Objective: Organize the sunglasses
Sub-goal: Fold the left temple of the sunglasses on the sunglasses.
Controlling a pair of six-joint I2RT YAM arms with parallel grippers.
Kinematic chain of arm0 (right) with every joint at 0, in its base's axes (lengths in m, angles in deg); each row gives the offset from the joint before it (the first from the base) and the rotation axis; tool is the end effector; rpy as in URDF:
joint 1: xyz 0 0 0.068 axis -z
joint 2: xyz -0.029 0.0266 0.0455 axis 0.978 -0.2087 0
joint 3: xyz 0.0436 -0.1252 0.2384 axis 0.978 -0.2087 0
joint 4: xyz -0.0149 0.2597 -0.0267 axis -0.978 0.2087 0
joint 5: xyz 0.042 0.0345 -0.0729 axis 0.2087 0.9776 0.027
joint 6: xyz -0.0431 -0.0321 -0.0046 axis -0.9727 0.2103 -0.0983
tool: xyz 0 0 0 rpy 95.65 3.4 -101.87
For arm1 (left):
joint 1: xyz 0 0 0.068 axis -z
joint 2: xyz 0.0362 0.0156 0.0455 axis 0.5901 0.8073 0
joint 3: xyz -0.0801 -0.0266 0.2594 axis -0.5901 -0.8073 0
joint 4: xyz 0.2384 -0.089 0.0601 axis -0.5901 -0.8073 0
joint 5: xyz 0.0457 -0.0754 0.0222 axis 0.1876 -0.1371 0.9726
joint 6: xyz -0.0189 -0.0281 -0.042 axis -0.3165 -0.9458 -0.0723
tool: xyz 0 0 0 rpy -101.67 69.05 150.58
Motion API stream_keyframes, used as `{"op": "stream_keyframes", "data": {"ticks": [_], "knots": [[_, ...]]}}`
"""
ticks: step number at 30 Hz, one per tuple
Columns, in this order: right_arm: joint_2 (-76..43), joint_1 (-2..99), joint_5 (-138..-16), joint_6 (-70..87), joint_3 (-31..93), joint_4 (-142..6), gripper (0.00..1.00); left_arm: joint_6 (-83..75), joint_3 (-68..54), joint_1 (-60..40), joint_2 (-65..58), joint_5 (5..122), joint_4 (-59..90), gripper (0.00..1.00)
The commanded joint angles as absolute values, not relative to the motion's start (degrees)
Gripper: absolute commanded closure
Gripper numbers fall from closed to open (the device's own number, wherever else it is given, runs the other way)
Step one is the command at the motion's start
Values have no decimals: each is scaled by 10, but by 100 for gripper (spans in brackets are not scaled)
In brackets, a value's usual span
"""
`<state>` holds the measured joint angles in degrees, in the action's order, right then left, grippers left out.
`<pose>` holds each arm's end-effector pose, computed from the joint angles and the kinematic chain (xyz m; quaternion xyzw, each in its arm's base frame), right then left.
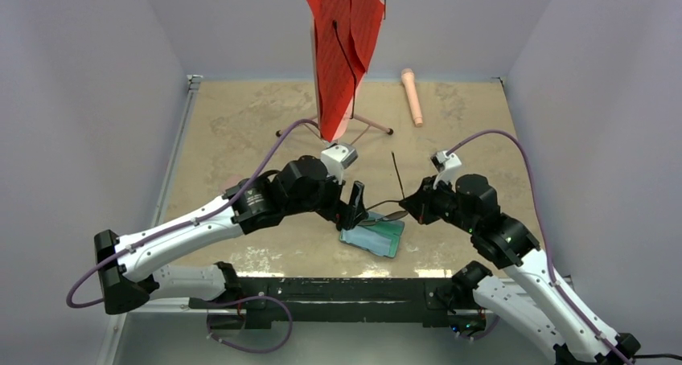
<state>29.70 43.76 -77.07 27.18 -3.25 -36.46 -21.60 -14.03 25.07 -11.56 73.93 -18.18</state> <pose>0.1121 0.0816 0.3051 -0.0991 0.8391 0.3108 0.4354 0.1254 -0.2256 0.3459 0.2344 0.8515 -0.3220 0.3410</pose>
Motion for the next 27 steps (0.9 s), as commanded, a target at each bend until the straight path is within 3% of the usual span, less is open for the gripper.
{"op": "stream_keyframes", "data": {"ticks": [1,12,18,27], "knots": [[305,434,-735,222,-46,-423,100,-264,-161,248,-157,722,-157,0],[367,433,-522,131,-116,-590,100,-403,-232,248,-206,633,-119,1],[375,433,-483,127,-125,-669,100,-427,-297,248,-228,490,13,9],[367,433,-409,91,-126,-744,100,-477,-334,248,-221,393,123,28]]}}
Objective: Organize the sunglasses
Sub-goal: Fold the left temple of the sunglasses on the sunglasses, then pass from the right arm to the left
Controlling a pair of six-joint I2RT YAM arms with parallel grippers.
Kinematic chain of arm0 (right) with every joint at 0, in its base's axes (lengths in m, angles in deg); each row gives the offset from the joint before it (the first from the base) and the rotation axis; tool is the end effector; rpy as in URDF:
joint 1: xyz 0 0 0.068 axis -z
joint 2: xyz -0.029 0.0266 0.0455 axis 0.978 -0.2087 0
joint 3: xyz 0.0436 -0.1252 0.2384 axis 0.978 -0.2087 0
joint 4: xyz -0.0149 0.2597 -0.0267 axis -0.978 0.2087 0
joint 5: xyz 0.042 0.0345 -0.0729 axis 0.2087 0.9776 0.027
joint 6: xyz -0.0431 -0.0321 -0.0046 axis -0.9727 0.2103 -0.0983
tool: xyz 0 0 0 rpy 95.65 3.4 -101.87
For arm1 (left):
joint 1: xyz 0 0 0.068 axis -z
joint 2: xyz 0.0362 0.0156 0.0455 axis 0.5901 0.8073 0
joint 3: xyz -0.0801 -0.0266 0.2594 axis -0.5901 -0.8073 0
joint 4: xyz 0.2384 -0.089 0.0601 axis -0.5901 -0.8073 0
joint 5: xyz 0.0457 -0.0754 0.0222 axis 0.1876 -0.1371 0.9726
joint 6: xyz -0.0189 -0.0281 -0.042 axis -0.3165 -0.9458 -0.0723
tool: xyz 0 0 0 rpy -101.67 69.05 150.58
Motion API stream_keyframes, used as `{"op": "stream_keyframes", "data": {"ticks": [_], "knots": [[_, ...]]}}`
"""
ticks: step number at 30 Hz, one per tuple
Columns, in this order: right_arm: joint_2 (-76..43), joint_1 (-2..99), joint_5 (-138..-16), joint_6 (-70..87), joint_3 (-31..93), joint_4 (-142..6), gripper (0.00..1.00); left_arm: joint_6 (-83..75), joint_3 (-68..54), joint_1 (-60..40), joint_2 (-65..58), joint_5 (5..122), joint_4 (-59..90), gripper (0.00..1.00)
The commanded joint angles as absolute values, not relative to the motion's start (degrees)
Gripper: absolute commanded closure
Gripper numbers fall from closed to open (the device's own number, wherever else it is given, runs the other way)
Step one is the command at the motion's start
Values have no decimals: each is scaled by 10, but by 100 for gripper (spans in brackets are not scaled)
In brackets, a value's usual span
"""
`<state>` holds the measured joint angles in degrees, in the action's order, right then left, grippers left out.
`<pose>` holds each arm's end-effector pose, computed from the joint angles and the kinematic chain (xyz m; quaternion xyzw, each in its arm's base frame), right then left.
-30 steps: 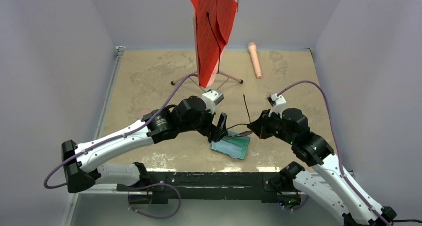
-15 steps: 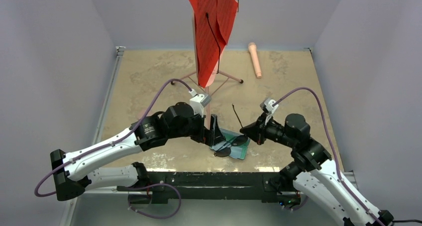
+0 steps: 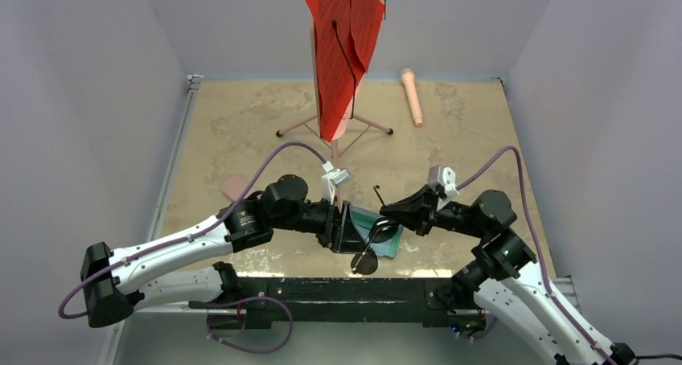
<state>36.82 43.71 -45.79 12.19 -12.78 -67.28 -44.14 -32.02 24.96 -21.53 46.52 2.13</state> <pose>0.0934 0.0905 0.3194 -0.3688 0.5868 0.4700 0.5465 0.0977 -0.2084 0.3119 0.1876 0.7954 -0.5565 0.1502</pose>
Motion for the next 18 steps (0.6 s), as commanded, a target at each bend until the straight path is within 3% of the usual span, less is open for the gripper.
{"op": "stream_keyframes", "data": {"ticks": [1,5,13,16,18], "knots": [[366,433,-407,88,-123,-748,100,-480,-336,248,-221,387,125,32],[367,430,-390,77,-123,-780,100,-496,-341,248,-216,378,158,50],[357,404,-417,43,-131,-823,100,-536,-350,248,-202,344,228,53],[352,394,-427,37,-130,-830,100,-537,-346,248,-201,350,221,60],[350,390,-428,31,-127,-828,100,-536,-343,248,-201,361,204,70]]}}
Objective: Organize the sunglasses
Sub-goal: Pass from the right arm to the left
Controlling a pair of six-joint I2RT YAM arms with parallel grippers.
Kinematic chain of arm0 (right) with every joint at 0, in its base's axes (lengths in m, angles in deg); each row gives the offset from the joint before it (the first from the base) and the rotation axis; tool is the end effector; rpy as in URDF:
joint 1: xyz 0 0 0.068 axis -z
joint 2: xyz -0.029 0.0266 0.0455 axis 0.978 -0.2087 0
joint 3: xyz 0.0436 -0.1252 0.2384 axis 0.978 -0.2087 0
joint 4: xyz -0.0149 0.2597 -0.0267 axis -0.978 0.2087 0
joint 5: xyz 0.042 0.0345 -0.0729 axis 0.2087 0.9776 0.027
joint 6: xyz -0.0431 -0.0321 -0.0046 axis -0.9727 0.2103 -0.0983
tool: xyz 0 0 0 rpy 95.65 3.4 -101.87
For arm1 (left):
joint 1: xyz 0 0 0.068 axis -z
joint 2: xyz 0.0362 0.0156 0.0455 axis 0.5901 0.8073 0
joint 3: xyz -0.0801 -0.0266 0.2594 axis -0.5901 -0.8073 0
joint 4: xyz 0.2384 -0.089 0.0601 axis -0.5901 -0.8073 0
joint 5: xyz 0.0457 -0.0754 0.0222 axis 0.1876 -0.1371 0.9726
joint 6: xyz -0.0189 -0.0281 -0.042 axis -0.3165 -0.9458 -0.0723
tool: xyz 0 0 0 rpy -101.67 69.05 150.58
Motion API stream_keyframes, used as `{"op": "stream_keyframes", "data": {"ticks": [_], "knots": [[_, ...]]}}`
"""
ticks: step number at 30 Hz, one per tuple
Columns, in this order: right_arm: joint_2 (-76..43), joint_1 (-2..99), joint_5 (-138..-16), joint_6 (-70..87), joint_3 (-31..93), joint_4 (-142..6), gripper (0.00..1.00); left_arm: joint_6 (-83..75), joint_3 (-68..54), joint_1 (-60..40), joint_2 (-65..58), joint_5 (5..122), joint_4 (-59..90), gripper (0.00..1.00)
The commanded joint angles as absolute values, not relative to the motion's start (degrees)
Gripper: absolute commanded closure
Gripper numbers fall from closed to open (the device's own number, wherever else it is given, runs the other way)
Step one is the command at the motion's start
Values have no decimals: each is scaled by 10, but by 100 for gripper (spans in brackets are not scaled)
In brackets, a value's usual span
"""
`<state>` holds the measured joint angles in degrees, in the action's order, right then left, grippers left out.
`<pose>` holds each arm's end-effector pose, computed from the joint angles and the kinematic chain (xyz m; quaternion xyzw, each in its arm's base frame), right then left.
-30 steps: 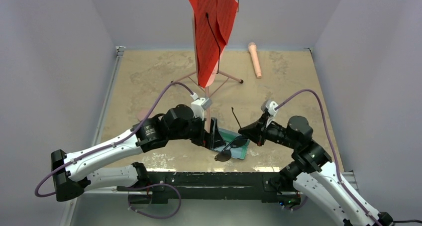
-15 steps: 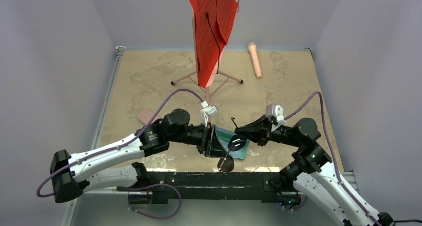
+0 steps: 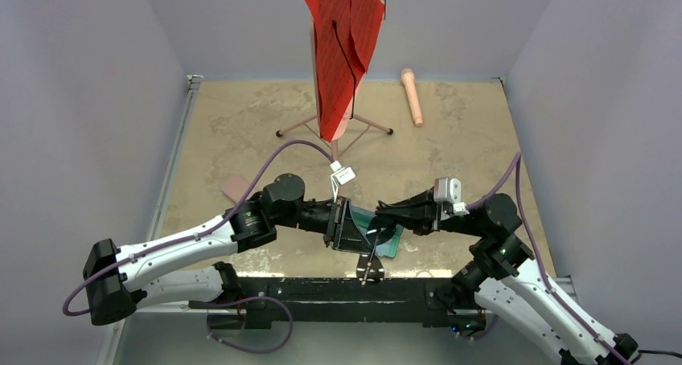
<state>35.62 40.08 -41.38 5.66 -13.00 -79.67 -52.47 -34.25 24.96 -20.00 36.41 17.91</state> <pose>0.0861 0.0978 0.3371 -0.4438 0.4642 0.4717 0.6042 0.0974 -0.2192 0.3209 0.2019 0.7269 -0.6491 0.0974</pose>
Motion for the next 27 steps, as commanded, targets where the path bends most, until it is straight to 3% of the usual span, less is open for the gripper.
{"op": "stream_keyframes", "data": {"ticks": [1,4,9,10,13,16,17,18,27], "knots": [[351,388,-433,28,-125,-824,100,-535,-342,248,-202,366,196,78],[356,386,-442,21,-116,-804,100,-532,-340,247,-206,379,177,100],[355,386,-410,-31,-79,-707,99,-531,-340,247,-215,398,165,100],[353,386,-399,-43,-72,-684,95,-531,-341,246,-217,402,163,100],[345,386,-398,-64,-54,-620,65,-533,-343,244,-221,412,163,100],[349,386,-407,-67,-47,-600,43,-536,-346,241,-225,430,156,100],[354,386,-409,-64,-49,-606,41,-537,-348,239,-226,435,152,100],[359,386,-414,-60,-49,-610,29,-536,-350,238,-227,438,151,100],[415,386,-591,-19,-54,-633,20,-547,-369,224,-247,480,119,100]]}}
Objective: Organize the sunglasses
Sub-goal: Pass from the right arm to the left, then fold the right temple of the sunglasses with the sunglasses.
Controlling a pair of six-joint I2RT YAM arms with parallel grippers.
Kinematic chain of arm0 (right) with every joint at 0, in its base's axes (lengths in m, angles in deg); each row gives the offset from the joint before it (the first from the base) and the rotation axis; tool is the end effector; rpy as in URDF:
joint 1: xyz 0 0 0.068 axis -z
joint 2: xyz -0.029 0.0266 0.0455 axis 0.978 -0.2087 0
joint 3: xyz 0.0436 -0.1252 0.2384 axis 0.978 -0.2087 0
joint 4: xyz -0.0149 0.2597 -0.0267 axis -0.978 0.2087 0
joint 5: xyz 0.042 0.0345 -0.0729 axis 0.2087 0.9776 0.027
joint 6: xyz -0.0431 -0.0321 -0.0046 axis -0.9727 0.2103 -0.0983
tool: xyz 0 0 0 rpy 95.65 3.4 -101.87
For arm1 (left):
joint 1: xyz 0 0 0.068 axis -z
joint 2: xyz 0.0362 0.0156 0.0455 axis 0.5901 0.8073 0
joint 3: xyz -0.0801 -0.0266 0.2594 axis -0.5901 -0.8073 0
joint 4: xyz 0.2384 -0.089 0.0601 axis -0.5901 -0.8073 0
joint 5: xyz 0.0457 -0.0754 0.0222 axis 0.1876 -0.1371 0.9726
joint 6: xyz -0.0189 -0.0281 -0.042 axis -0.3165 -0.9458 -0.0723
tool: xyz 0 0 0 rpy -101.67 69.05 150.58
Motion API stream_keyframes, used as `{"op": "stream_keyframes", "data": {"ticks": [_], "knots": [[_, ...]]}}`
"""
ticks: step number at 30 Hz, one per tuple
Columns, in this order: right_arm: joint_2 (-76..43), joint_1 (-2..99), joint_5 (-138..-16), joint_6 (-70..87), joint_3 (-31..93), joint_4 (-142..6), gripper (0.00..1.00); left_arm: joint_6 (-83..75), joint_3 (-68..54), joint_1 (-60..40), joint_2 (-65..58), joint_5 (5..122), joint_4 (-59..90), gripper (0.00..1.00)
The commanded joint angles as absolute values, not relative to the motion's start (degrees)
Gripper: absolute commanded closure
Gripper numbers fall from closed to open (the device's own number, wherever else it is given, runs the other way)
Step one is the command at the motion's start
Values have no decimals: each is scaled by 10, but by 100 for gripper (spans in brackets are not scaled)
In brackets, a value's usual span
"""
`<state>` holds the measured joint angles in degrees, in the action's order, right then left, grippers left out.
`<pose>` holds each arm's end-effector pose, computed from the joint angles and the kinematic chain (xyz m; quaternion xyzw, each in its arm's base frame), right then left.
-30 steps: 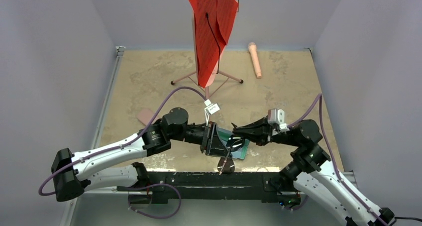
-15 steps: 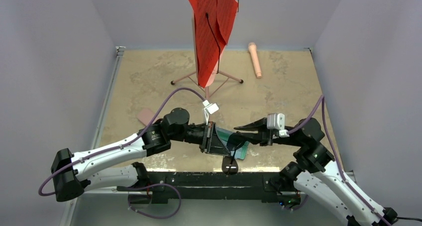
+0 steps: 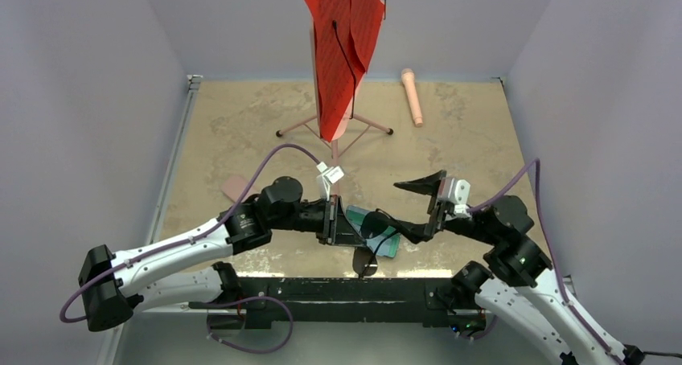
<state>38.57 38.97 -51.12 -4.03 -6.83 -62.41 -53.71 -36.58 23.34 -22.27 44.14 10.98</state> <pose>0.0758 0.0866 0.3488 -0.4414 0.5134 0.3863 0.6263 0.1024 -0.2062 0.3022 0.1296 0.7816 -0.5987 0.1178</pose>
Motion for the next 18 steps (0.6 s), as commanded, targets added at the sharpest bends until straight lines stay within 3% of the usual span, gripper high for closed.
{"op": "stream_keyframes", "data": {"ticks": [1,6,11,14,18], "knots": [[420,386,-594,-24,-54,-624,20,-548,-371,223,-253,486,111,100],[436,386,-684,-24,-46,-556,20,-534,-379,218,-279,525,84,100],[419,386,-943,124,-23,-594,15,-491,-373,218,-285,537,32,100],[389,386,-941,163,11,-615,15,-477,-370,218,-276,531,18,100],[351,386,-785,172,35,-632,16,-477,-368,218,-272,532,24,100]]}}
